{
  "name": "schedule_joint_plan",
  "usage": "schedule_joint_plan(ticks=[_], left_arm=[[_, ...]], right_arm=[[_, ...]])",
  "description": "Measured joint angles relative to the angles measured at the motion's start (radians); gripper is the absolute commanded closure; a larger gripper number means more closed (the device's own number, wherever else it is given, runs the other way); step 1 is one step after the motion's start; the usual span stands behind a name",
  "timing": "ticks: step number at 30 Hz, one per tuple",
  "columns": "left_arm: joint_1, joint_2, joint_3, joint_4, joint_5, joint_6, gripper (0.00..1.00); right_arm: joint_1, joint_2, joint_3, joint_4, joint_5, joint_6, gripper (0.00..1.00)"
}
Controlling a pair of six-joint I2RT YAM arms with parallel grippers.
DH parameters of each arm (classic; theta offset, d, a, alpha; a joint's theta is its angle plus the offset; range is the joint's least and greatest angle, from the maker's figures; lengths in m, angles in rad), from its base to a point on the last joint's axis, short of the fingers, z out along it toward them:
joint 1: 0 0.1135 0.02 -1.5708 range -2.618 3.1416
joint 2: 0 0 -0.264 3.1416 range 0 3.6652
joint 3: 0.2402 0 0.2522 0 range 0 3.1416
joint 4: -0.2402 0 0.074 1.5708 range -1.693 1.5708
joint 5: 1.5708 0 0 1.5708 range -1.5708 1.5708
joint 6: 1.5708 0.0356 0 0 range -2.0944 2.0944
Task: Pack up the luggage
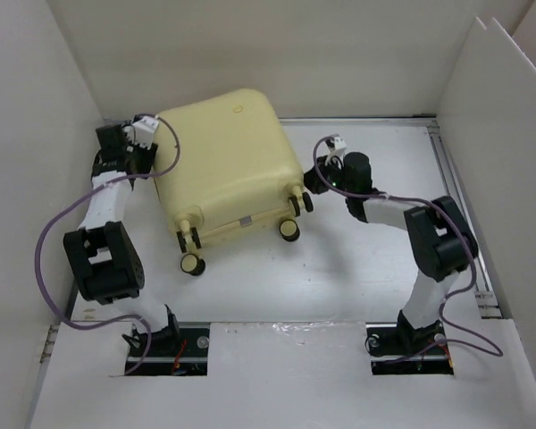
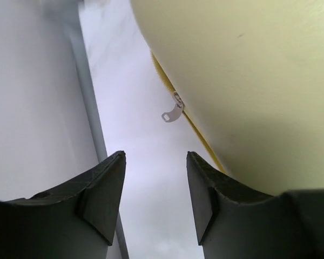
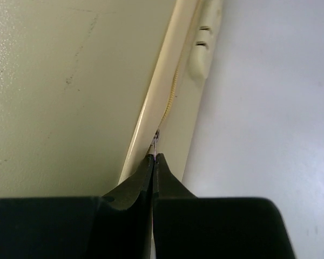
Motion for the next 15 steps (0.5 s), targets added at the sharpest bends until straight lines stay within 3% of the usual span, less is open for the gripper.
schedule_joint_plan(ticks=[2, 8, 10, 12, 15], left_arm=[[-0.052, 0.058, 0.080, 0.014, 0.010, 0.020, 0.52], [-0.255, 0.398, 0.568, 0.055, 0.074, 0.120, 0.43], [-0.304, 0.501, 0.736, 0.063, 0.129, 0.099, 0.37], [-0.358, 0.540, 0.835, 0.061, 0.215, 0.027, 0.23], [-0.447, 0.506, 0.833, 0.024, 0.307, -0.058, 0.12]], right_arm=[[0.016, -0.103, -0.109, -0.014, 0.053, -0.018, 1.00], [0.178, -0.394, -0.372, -0.090, 0.273, -0.044, 1.00], [0.249, -0.443, -0.391, -0.148, 0.306, -0.045, 1.00], [0.303, -0.446, -0.391, -0.163, 0.296, -0.030, 1.00], [0.377, -0.399, -0.373, -0.123, 0.250, -0.004, 1.00]])
